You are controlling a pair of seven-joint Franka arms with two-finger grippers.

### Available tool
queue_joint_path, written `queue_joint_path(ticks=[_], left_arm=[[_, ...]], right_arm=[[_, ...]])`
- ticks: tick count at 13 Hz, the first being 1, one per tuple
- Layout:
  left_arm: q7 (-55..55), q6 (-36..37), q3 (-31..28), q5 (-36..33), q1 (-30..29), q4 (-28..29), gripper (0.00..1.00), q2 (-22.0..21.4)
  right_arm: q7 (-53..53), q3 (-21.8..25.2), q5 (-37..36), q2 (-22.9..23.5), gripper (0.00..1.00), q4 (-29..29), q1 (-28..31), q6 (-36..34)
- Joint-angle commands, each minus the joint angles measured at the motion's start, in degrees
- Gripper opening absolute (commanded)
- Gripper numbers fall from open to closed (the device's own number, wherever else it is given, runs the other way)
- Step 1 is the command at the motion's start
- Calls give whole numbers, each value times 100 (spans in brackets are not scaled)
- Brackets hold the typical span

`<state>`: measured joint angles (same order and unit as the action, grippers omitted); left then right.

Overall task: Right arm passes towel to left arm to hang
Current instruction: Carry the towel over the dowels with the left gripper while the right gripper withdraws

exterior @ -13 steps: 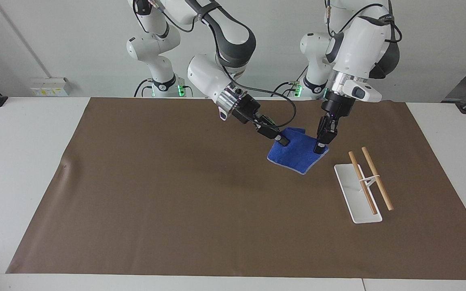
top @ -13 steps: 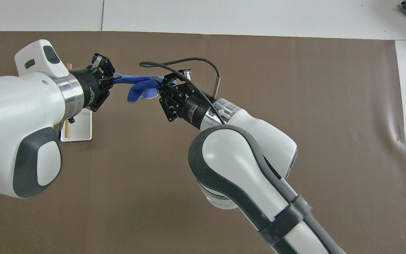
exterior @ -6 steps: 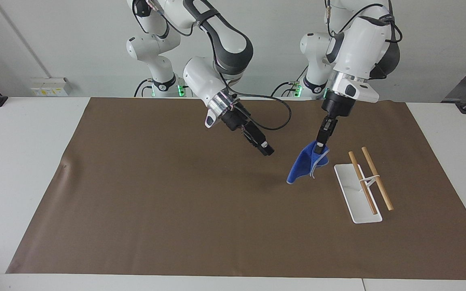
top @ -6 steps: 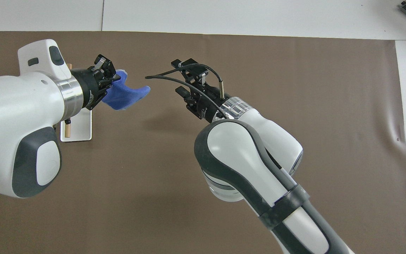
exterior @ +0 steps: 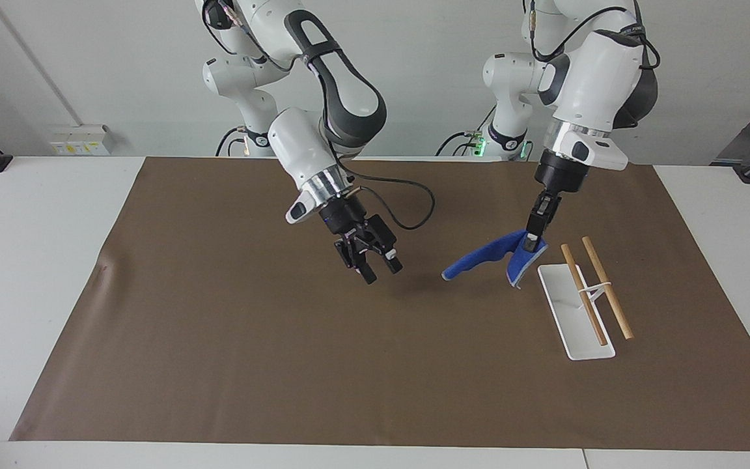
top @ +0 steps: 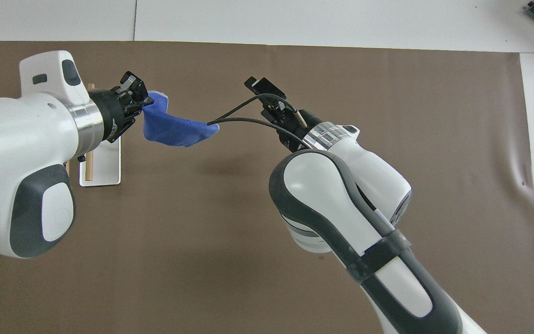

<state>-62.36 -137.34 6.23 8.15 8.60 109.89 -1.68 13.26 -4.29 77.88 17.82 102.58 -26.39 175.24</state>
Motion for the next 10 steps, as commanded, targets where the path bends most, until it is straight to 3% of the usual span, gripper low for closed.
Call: queue_joint_path(ticks=[1, 6, 10], left_arm=[[145, 338, -367, 3, -51, 121, 0, -140], [189, 1015, -1114, -402, -60, 112, 0, -193], [136, 1420, -1458, -698, -60, 103, 0, -219]], right_arm=[[160, -46, -1156, -59, 100, 157, 378, -322], [151, -2, -3933, -94, 100, 131, 1345, -1771], [2, 225, -5744, -112, 100, -166, 1961, -3054]])
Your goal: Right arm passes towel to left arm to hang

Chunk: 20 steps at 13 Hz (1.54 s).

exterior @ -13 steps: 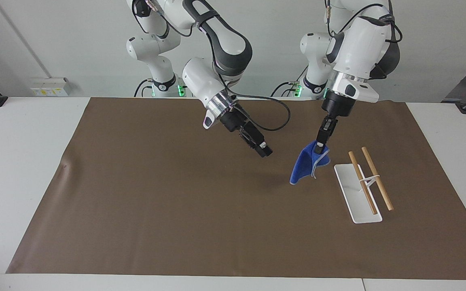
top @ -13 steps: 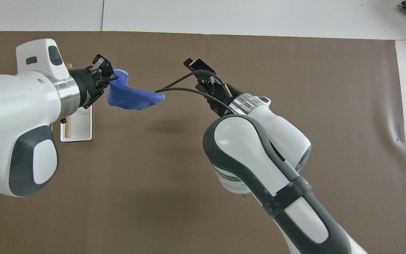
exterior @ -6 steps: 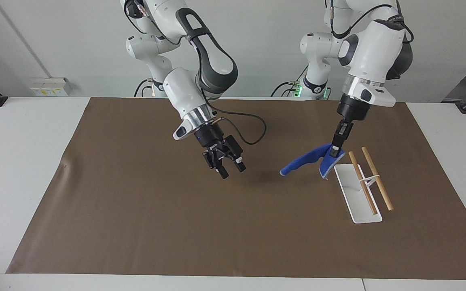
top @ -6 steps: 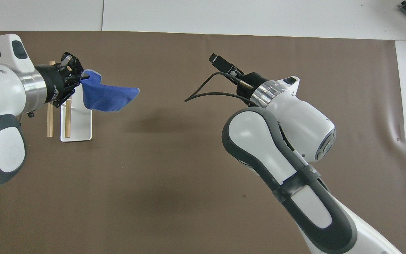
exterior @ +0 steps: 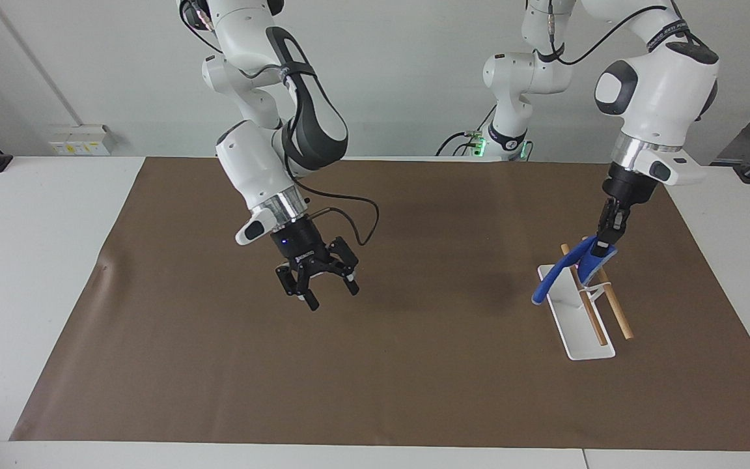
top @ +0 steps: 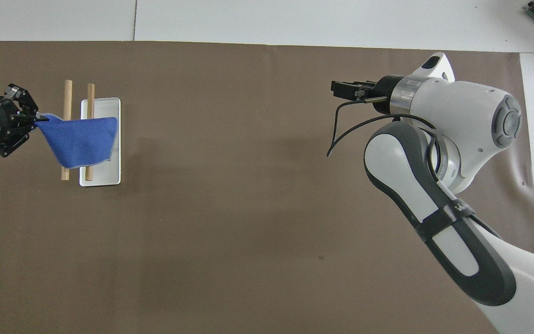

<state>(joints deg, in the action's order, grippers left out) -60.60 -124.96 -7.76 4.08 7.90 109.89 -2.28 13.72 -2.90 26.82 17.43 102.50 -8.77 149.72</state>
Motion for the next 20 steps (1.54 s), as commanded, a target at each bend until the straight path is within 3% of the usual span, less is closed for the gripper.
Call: queue_joint_path(ticks=[1, 4, 6, 11, 17, 20], left_arm=[[-49, 182, -67, -398, 1, 103, 0, -176], [-49, 139, -102, -1065, -16, 77, 0, -168], [-31, 94, -102, -1303, -16, 7, 0, -141], [171, -660, -111, -1322, -78, 6, 0, 25], [197, -1136, -111, -1313, -104, 15, 0, 509], [197, -1381, -172, -1322, -148, 15, 0, 676]], right_arm=[[-184, 157, -1034, -82, 100, -317, 269, -888], [-1095, 211, -2422, -117, 100, -774, 297, -1961], [-1739, 220, -2900, -196, 100, -1046, 314, -2559], [-1829, 614, -2858, -836, 100, -1127, 489, -3790], [-1829, 729, -2787, -1812, 100, -1118, 815, -5399], [-1847, 809, -2778, -2024, 100, -724, 815, -5445]])
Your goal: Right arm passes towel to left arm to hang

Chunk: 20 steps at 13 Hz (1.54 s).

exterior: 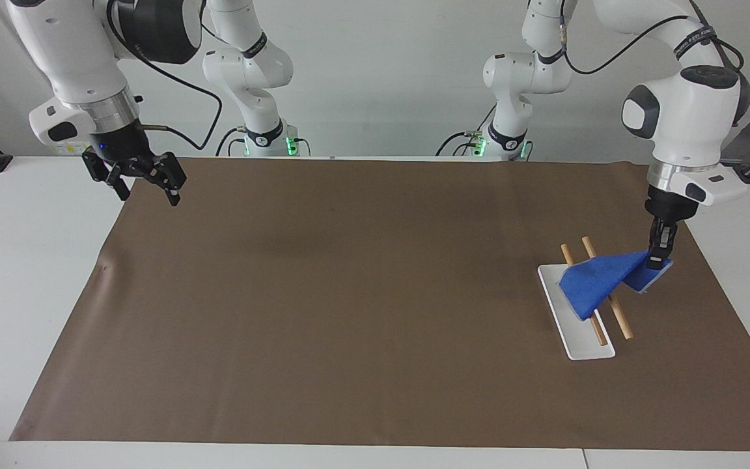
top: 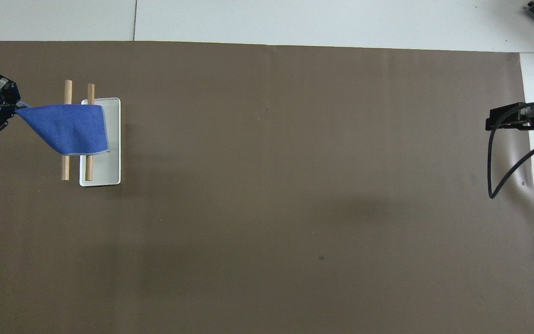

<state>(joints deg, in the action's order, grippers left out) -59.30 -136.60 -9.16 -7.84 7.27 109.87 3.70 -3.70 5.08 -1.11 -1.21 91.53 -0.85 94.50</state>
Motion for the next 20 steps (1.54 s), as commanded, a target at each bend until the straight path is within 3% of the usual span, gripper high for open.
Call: queue_joint_path(ticks=[1, 3, 14, 15, 17, 19, 20], left_arm=[[68, -296, -68, -121, -86, 17, 0, 130], [68, -480, -69, -121, -94, 17, 0, 271], [68, -894, -78, -68, -103, 96, 0, 412], [68, -894, -78, -68, -121, 96, 10, 412], [76, -894, -78, -68, -138, 88, 49, 412], [85, -903, -78, -60, -165, 53, 69, 429], [76, -938, -78, -59, -165, 35, 72, 438]], right_arm=[[-174, 11, 32, -160, 100, 349, 23, -1], [-419, 11, 268, -125, 100, 208, 14, -352], [-263, 2, 217, -160, 100, 269, 14, -274], [-114, 11, 208, -160, 100, 252, 23, -274], [-69, 20, 226, -160, 100, 252, 23, -274], [-104, 20, 226, -160, 100, 260, 23, -266], [-104, 20, 234, -160, 100, 260, 32, -266]])
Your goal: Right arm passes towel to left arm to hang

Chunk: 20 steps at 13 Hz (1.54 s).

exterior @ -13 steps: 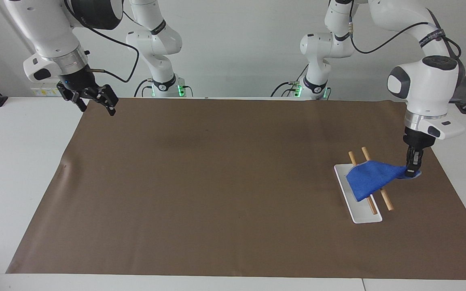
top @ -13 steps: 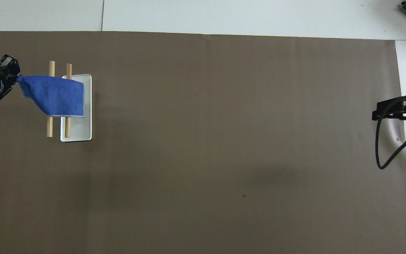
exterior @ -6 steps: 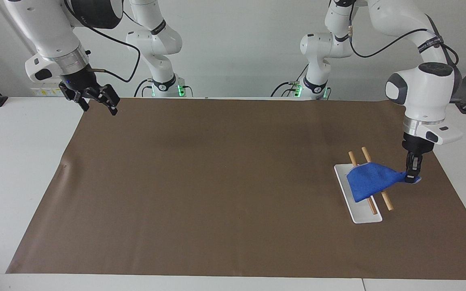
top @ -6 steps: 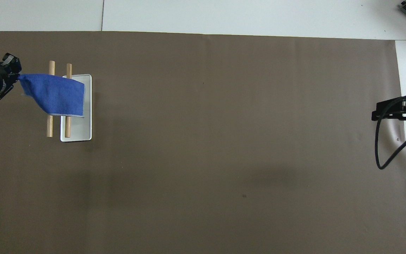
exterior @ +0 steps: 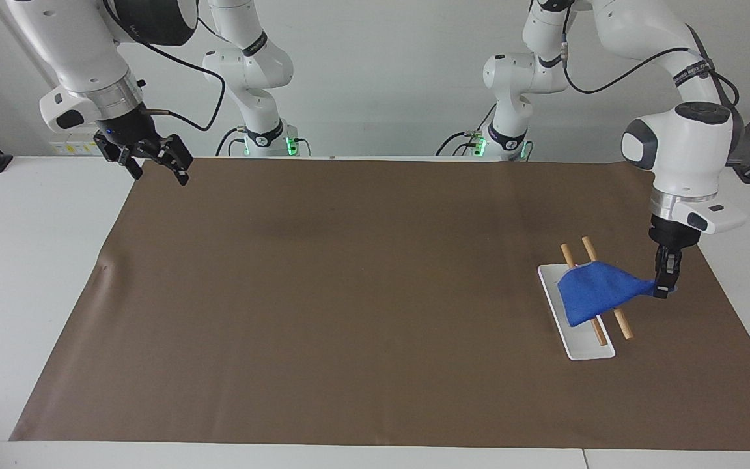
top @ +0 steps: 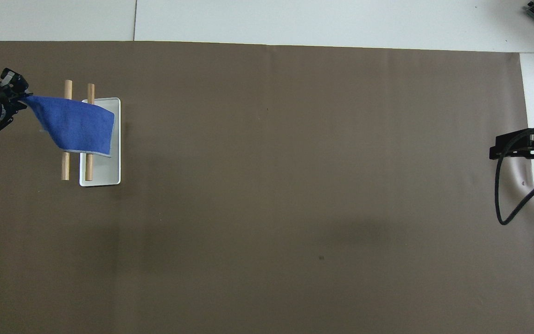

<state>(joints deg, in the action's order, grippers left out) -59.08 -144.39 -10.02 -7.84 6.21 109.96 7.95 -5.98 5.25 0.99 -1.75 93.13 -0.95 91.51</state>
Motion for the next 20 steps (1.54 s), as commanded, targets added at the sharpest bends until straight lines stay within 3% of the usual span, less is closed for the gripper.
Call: queue_joint_path(ticks=[1, 8, 12, 20], left_arm=[[54, -229, 9, -51, -58, 26, 78, 14], [81, -3, 9, -68, -85, -123, 78, 75], [1528, 1612, 53, -51, -76, -1026, 77, 268], [3190, 4249, 325, -68, -50, -2390, 76, 471]], right_arm=[[132, 11, 15, -106, 100, 100, 42, 25], [193, -51, -187, 53, 100, -428, -28, -397], [185, -60, -178, 17, 100, -357, -37, -397], [167, -33, -152, 0, 100, -313, -37, -379]])
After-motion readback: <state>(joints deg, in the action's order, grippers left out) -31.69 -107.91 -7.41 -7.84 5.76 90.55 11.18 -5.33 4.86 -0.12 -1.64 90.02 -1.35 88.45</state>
